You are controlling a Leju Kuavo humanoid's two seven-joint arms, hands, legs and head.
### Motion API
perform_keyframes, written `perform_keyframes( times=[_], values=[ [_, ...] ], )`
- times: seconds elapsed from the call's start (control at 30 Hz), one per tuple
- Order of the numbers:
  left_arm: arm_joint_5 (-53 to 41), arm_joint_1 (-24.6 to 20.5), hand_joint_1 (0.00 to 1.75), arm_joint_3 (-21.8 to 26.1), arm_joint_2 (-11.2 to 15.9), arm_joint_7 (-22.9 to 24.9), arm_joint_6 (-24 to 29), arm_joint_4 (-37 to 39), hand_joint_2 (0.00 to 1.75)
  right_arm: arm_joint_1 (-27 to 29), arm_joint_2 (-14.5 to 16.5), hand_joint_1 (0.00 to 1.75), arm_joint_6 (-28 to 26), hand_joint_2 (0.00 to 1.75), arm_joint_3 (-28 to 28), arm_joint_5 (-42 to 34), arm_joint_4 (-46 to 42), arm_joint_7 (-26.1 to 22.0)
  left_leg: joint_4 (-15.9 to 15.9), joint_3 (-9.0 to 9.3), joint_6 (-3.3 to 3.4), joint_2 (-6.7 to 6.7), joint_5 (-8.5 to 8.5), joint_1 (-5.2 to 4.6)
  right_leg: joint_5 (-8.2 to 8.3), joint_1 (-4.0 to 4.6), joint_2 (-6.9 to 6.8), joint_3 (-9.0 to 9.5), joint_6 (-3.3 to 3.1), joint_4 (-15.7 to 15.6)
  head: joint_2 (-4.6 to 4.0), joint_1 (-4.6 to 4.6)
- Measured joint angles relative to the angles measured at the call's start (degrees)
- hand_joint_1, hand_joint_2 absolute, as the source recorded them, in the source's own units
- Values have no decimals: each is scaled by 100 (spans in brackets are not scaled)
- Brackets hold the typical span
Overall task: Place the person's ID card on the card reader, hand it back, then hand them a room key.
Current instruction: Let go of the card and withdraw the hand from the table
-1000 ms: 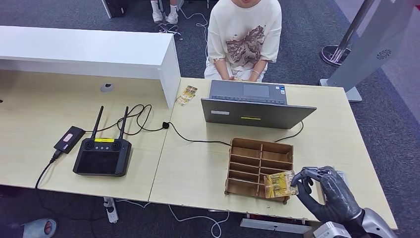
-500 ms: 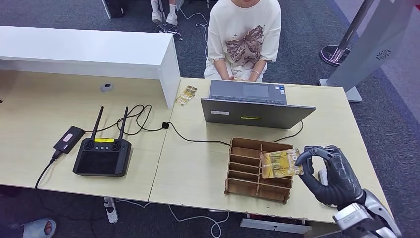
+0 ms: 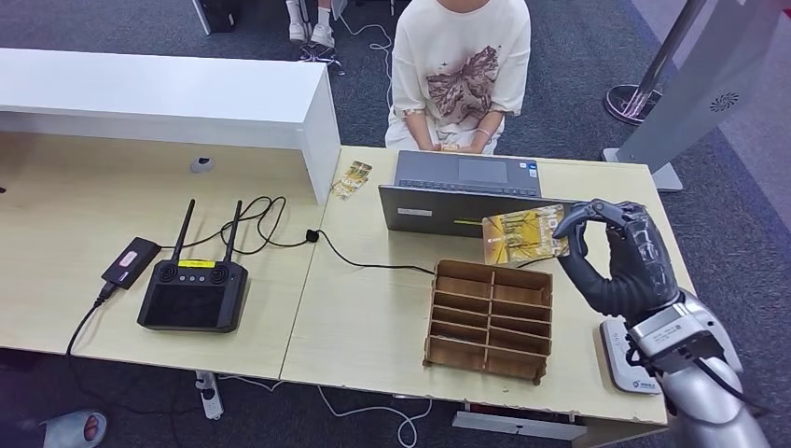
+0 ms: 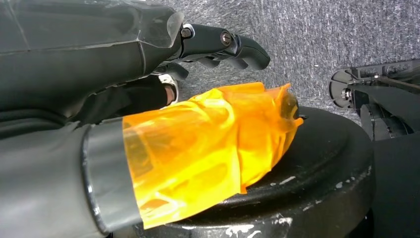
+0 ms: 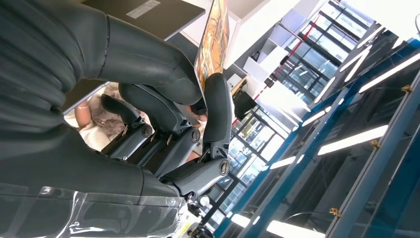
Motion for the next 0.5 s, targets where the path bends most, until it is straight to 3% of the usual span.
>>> perform_keyframes(
  times=[0.5],
  values=[
    [0,0,0,0,6,4,-1,0,0,-238,50,175,-8,175,163,-49,160,88,0,-1,0,2,0,0,0,0,3,0,0,1,0,-1]
  ],
)
